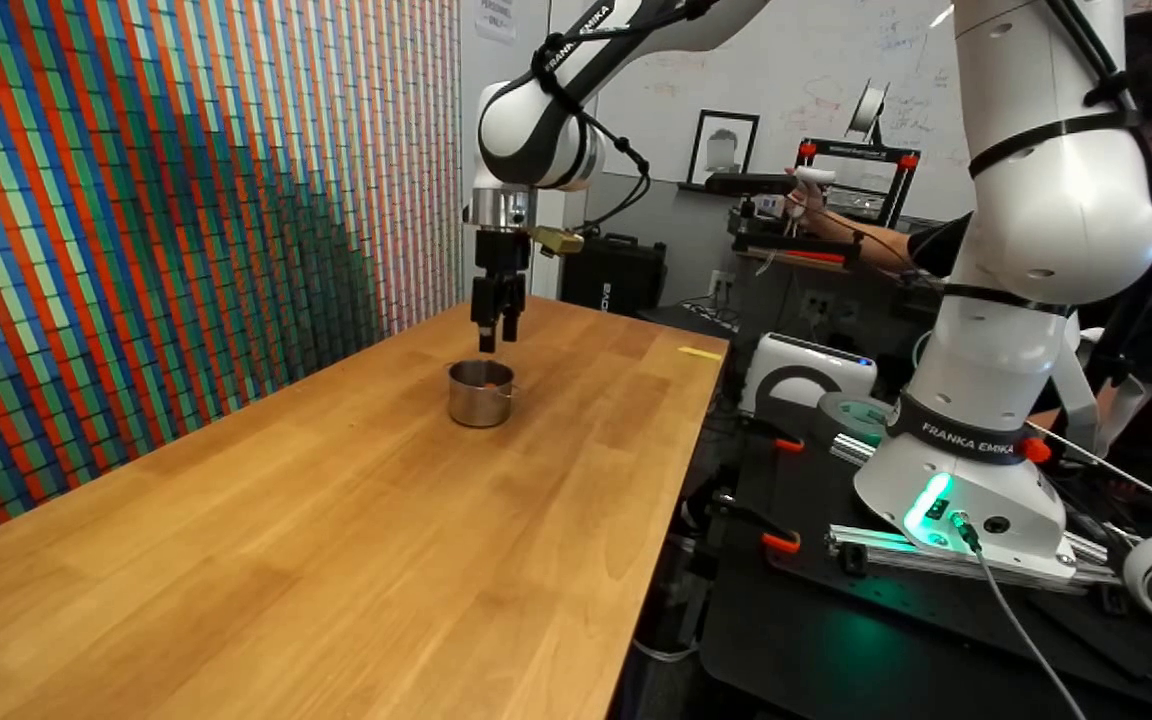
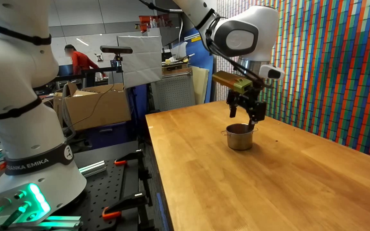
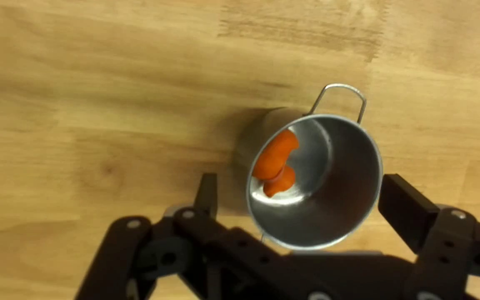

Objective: Put the orange rubber duck in the pot

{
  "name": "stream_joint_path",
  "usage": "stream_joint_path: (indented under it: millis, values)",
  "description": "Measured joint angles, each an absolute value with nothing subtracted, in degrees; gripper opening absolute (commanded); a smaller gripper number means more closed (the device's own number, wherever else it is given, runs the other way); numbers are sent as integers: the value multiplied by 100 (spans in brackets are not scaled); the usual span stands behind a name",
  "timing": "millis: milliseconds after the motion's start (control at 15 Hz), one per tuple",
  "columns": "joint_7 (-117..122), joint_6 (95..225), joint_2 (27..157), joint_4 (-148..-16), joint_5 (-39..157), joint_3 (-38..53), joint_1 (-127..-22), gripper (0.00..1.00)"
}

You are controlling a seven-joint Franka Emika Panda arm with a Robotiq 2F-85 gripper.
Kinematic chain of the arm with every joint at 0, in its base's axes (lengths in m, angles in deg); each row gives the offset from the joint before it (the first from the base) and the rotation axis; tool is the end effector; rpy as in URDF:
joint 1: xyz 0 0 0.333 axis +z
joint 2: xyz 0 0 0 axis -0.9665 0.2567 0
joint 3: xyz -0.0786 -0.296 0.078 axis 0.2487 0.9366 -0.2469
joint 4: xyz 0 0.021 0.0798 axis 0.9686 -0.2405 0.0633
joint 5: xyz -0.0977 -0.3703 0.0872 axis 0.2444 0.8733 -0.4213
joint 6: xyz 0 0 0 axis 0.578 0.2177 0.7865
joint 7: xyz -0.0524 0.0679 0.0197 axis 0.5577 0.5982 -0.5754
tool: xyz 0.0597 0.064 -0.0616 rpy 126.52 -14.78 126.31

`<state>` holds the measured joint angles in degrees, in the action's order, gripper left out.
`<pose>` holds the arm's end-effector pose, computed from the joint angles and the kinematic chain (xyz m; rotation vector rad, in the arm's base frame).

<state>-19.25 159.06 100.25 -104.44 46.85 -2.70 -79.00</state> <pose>0.5934 0.0282 0.2328 -2.9503 -0.3200 0.1305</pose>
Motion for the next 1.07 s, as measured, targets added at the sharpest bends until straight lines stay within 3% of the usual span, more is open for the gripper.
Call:
stream_joint_path:
  millis: [1067]
  values:
    - [-1898, 14453, 8723, -10078, 5626, 819, -8212, 100]
